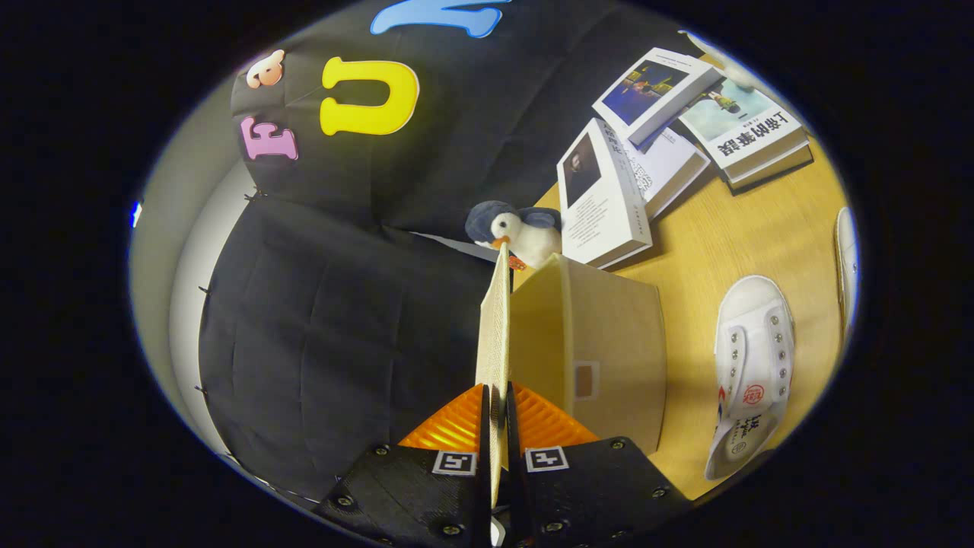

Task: Open the storage box then place both shoes into the box .Put the left shoe in first, then the right shoe, with the right side of both shoes facing outward in a uniform manner.

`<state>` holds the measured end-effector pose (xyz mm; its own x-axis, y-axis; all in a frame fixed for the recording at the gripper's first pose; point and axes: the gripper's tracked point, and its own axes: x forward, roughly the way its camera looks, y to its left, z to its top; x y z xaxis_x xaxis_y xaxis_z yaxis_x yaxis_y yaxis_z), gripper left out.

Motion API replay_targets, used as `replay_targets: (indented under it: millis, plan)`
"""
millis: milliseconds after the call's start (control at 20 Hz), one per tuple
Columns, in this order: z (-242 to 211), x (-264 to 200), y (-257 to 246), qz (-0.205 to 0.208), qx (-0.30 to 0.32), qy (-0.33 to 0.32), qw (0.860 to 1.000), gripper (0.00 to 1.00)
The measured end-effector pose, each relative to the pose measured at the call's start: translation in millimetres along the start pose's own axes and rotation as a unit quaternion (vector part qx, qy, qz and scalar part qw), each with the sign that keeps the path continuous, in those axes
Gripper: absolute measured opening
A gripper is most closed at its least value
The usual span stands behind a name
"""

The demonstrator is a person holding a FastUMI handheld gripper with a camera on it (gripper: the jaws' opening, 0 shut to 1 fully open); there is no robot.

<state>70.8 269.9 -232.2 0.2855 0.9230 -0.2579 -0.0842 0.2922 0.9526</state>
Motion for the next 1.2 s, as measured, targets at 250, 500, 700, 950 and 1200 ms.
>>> replay_targets:
  millis: [250, 500, 700, 950, 1200]
  plan:
    - [-4, 7, 46, 0.029, -0.033, 0.012, 0.999, 0.09]
    - [-10, 26, 90, 0.049, -0.069, 0.032, 0.996, 0.09]
    - [-17, 54, 119, 0.056, -0.103, 0.051, 0.992, 0.09]
    - [-29, 93, 151, 0.066, -0.134, 0.073, 0.986, 0.09]
    - [-45, 136, 172, 0.061, -0.158, 0.097, 0.981, 0.12]
